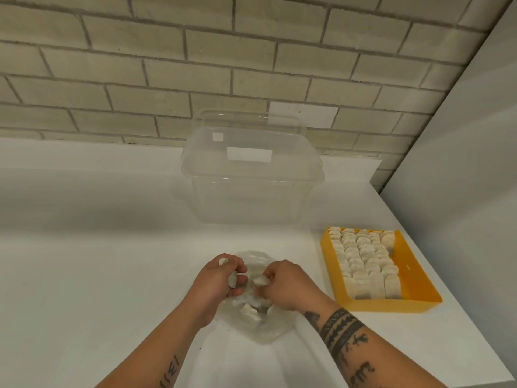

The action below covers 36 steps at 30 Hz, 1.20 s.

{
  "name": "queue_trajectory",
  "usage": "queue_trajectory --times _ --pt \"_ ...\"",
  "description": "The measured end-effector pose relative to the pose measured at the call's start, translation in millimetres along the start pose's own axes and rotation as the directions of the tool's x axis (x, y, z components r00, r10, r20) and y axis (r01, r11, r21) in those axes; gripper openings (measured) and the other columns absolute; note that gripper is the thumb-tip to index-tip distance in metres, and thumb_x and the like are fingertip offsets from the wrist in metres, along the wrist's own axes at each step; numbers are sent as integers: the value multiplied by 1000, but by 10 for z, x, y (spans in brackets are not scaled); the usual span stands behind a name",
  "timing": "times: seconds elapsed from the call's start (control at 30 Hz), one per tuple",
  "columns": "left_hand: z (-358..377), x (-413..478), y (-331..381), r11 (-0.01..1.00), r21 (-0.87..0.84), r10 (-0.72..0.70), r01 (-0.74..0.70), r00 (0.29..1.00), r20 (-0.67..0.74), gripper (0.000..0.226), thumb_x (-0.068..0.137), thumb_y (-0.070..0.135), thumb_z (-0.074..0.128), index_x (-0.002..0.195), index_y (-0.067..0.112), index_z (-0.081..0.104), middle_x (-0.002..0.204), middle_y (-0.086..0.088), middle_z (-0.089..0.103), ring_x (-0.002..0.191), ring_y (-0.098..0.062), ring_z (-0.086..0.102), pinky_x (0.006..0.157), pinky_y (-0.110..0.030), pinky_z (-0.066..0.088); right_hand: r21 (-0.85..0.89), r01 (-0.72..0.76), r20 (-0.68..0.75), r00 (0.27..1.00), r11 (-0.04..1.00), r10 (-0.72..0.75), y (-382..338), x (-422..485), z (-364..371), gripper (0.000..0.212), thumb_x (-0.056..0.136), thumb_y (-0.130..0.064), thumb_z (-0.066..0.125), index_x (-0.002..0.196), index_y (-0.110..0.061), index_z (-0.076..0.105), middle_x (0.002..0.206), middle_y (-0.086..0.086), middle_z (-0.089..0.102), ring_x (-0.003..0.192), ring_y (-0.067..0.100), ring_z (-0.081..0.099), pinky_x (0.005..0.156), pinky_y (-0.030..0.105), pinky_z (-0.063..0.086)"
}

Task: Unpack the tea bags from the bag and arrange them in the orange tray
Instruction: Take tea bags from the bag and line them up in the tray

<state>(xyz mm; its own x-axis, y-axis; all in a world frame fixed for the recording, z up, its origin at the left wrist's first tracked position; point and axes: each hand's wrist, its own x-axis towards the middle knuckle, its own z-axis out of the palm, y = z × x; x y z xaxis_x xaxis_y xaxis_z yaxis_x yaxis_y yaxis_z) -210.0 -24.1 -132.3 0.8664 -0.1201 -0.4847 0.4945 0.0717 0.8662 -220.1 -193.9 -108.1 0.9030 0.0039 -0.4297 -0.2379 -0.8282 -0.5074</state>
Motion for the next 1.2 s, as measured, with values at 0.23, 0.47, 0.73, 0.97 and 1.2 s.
queue_trajectory --times 0.23,0.47,0.73,0.97,1.2 --pt "39 -68 130 980 -175 -66 95 984 166 29 99 36 59 120 15 65 115 -15 74 94 -27 74 79 -40 58 723 -198 272 962 662 -10 -32 -5 -303 16 91 -24 75 98 -11 67 87 5 73 72 16 67 64 25 52" --pt "83 -94 216 904 -325 -155 278 921 356 54 95 61 51 117 15 69 104 -17 73 89 -33 73 70 -38 58 572 28 68 994 820 -82 -213 20 -273 15 91 -25 75 104 -18 74 91 1 75 76 13 71 77 31 61" --pt "-7 22 208 836 -438 -220 330 933 283 24 84 32 74 100 14 74 92 -14 68 71 -24 64 42 -24 53 496 253 -123 967 831 -221 -309 69 -250 22 99 -29 60 118 -27 71 110 -9 73 95 12 71 89 33 58" --pt "-253 129 181 728 -630 -155 269 960 232 22 78 5 65 97 16 63 86 -10 63 50 -17 57 35 -17 45 358 268 -74 963 895 -258 -153 13 -282 6 92 -26 69 97 -27 72 90 -11 72 78 -1 65 73 18 52" --pt "-207 139 188 830 -516 -197 210 977 81 12 101 12 55 100 20 64 76 -3 60 43 -11 49 34 -14 35 -281 312 235 939 907 -250 -118 -79 99 22 94 -32 59 109 -25 73 106 -8 72 98 14 65 91 33 54"
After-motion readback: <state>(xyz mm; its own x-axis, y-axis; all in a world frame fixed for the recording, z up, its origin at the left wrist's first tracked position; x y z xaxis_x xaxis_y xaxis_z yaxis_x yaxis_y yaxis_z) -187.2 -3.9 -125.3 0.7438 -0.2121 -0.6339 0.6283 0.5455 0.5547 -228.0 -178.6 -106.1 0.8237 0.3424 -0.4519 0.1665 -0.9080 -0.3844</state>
